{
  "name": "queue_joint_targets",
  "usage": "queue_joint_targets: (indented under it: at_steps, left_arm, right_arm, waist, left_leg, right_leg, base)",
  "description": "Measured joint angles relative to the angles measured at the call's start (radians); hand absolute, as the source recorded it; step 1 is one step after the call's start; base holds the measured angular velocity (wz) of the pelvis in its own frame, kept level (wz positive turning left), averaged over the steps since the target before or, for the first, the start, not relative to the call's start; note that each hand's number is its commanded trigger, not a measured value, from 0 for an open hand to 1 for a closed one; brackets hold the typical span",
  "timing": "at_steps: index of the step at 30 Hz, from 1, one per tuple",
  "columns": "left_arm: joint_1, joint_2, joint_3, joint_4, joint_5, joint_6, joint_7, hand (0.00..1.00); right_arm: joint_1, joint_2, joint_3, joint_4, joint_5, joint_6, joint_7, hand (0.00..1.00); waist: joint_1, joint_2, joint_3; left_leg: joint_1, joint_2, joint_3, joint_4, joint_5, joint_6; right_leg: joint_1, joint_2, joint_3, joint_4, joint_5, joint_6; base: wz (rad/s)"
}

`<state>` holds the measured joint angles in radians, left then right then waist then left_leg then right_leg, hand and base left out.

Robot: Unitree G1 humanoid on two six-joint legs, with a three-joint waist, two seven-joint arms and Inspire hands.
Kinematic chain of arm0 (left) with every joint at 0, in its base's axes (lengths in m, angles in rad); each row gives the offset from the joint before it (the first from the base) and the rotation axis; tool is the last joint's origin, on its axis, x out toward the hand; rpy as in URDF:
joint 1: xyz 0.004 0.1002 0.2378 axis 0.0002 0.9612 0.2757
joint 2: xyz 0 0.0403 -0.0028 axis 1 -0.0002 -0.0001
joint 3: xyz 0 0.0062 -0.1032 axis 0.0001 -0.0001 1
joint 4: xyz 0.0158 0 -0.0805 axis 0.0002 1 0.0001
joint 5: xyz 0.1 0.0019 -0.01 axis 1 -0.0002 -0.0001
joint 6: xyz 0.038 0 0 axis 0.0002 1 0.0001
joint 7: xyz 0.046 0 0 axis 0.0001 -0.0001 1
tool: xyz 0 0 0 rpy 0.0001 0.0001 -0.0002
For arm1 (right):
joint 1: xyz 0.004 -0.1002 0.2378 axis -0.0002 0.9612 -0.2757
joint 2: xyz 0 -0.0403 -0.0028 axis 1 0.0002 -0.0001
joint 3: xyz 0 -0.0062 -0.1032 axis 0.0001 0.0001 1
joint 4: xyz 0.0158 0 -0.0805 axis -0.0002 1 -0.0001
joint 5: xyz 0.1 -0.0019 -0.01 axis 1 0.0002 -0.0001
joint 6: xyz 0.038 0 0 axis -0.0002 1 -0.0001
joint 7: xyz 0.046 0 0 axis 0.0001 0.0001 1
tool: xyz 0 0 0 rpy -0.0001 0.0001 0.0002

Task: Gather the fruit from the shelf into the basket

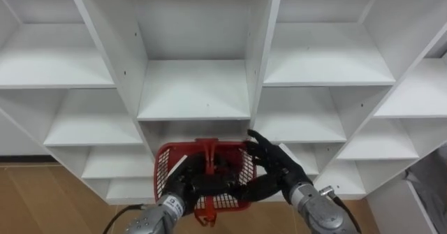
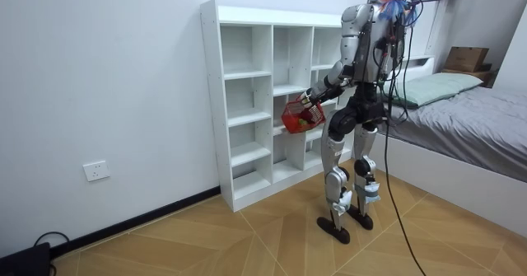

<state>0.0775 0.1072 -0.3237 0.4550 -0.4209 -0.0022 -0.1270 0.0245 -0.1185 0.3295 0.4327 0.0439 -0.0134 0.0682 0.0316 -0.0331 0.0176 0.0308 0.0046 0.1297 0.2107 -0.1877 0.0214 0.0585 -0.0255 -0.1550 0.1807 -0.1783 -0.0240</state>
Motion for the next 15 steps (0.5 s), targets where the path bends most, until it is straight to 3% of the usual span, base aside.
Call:
queue_joint_targets:
  at_steps: [9, 15]
  left_arm:
    - [0.028, 0.018, 0.063, 0.0, 0.003, 0.001, 0.055, 1.0]
    - [0.041, 0.024, 0.136, 0.167, 0.039, -0.002, 0.09, 1.0]
  right_arm:
    - [0.027, -0.003, -0.014, -0.023, 0.025, 0.0, 0.001, 0.0]
    - [0.078, -0.007, -0.083, -0.009, 0.033, -0.008, 0.021, 0.0]
  waist:
    - [-0.004, 0.0, -0.0007]
    - [-0.012, 0.003, -0.0035]
  left_leg:
    - [0.003, 0.0, 0.003, -0.013, 0.0, 0.0]
    - [0.026, -0.001, 0.005, -0.017, 0.0, 0.0]
  right_leg:
    - [0.01, 0.004, 0.006, -0.011, 0.002, 0.001]
    - [0.033, 0.009, 0.009, -0.012, 0.002, 0.001]
  base:
    - [-0.01]
    - [-0.01]
